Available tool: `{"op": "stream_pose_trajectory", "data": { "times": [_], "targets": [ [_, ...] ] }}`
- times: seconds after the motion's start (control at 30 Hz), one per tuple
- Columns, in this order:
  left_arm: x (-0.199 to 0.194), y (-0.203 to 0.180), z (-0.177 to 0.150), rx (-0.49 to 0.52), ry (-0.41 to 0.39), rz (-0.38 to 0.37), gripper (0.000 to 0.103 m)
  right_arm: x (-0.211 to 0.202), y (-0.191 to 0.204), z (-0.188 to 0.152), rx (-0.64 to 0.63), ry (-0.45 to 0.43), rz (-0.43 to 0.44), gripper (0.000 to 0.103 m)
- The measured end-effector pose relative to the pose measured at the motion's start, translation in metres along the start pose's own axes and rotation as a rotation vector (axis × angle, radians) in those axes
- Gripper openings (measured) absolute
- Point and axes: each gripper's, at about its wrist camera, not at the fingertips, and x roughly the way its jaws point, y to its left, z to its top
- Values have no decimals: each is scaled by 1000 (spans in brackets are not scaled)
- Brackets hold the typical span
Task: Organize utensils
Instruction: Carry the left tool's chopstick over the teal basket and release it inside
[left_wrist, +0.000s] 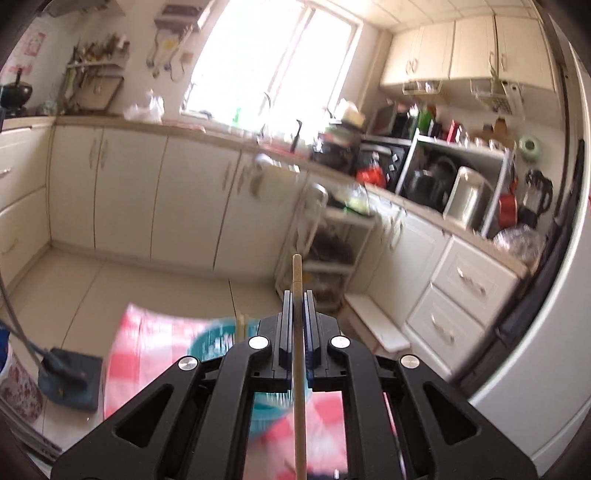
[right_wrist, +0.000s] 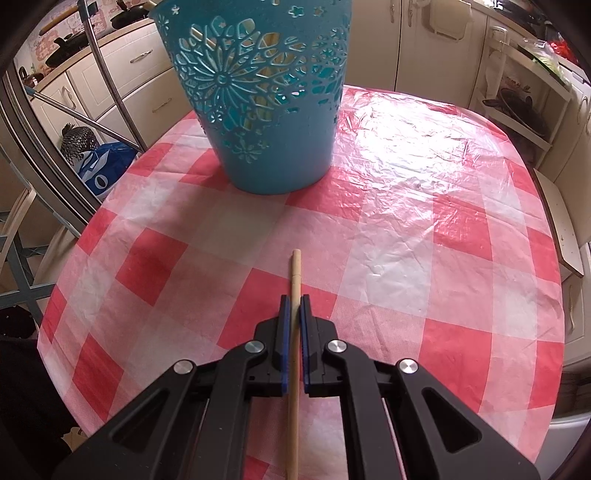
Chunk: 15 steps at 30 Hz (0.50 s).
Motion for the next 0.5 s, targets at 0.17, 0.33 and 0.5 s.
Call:
{"op": "stream_pose_trajectory", "data": {
  "times": [0.17, 0.33, 0.5],
  "targets": [
    [44, 9, 25, -19, -127, 124, 5, 1, -3, 1, -3, -1, 7, 6],
    [69, 26, 21, -61, -168, 216, 5, 1, -1, 1, -16, -3, 0, 6],
    [83, 35, 8, -63, -157, 244, 5, 1, 0, 1, -26, -3, -4, 6]
  ]
}}
